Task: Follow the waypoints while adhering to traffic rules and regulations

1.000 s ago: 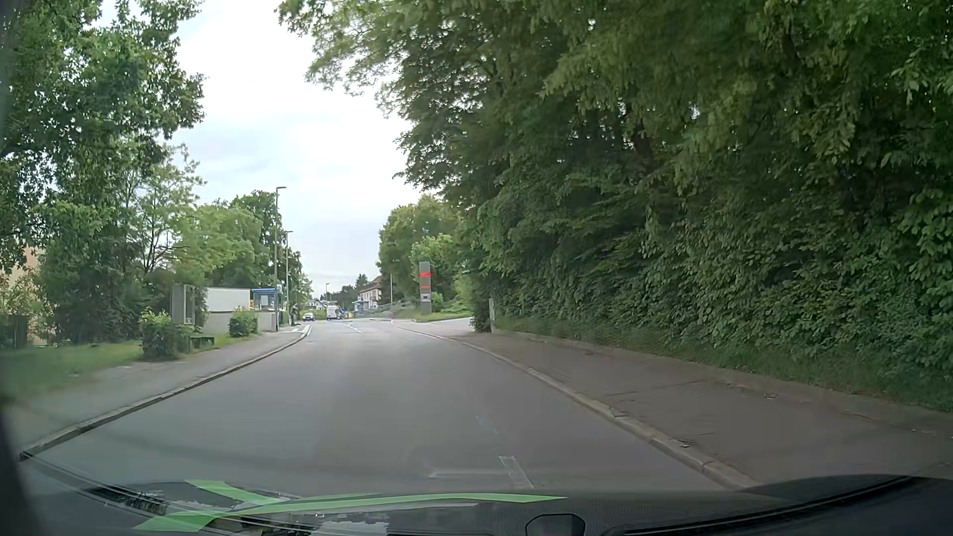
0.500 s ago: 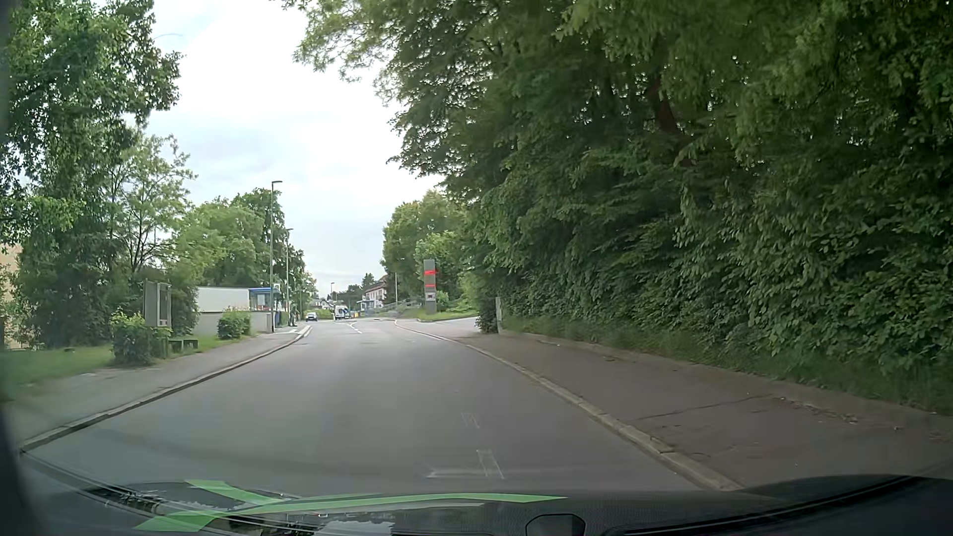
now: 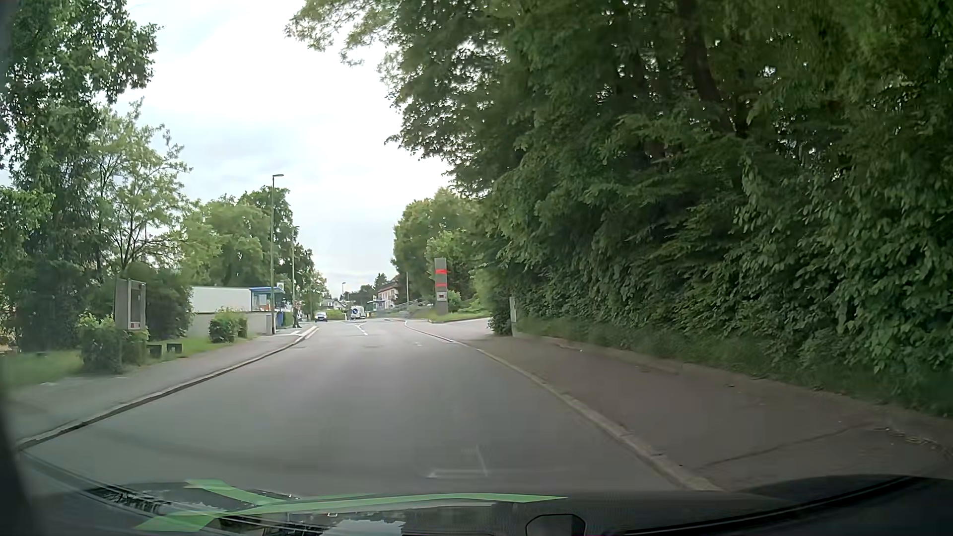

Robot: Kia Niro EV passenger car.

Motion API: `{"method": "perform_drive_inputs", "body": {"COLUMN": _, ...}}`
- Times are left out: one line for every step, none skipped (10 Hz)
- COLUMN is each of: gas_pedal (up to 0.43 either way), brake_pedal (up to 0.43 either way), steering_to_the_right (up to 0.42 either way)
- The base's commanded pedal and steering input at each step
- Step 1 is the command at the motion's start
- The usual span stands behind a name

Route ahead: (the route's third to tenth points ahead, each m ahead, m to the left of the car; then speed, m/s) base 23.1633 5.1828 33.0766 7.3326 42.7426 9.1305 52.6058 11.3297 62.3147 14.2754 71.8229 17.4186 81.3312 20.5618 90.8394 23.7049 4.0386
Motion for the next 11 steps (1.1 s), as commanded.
{"method": "perform_drive_inputs", "body": {"gas_pedal": 0.150, "brake_pedal": 0.000, "steering_to_the_right": -0.082}}
{"method": "perform_drive_inputs", "body": {"gas_pedal": 0.150, "brake_pedal": 0.000, "steering_to_the_right": -0.091}}
{"method": "perform_drive_inputs", "body": {"gas_pedal": 0.150, "brake_pedal": 0.000, "steering_to_the_right": -0.094}}
{"method": "perform_drive_inputs", "body": {"gas_pedal": 0.150, "brake_pedal": 0.000, "steering_to_the_right": -0.095}}
{"method": "perform_drive_inputs", "body": {"gas_pedal": 0.150, "brake_pedal": 0.000, "steering_to_the_right": -0.094}}
{"method": "perform_drive_inputs", "body": {"gas_pedal": 0.138, "brake_pedal": 0.000, "steering_to_the_right": -0.095}}
{"method": "perform_drive_inputs", "body": {"gas_pedal": 0.130, "brake_pedal": 0.000, "steering_to_the_right": -0.095}}
{"method": "perform_drive_inputs", "body": {"gas_pedal": 0.118, "brake_pedal": 0.000, "steering_to_the_right": -0.094}}
{"method": "perform_drive_inputs", "body": {"gas_pedal": 0.118, "brake_pedal": 0.000, "steering_to_the_right": -0.094}}
{"method": "perform_drive_inputs", "body": {"gas_pedal": 0.130, "brake_pedal": 0.000, "steering_to_the_right": -0.094}}
{"method": "perform_drive_inputs", "body": {"gas_pedal": 0.130, "brake_pedal": 0.000, "steering_to_the_right": -0.094}}
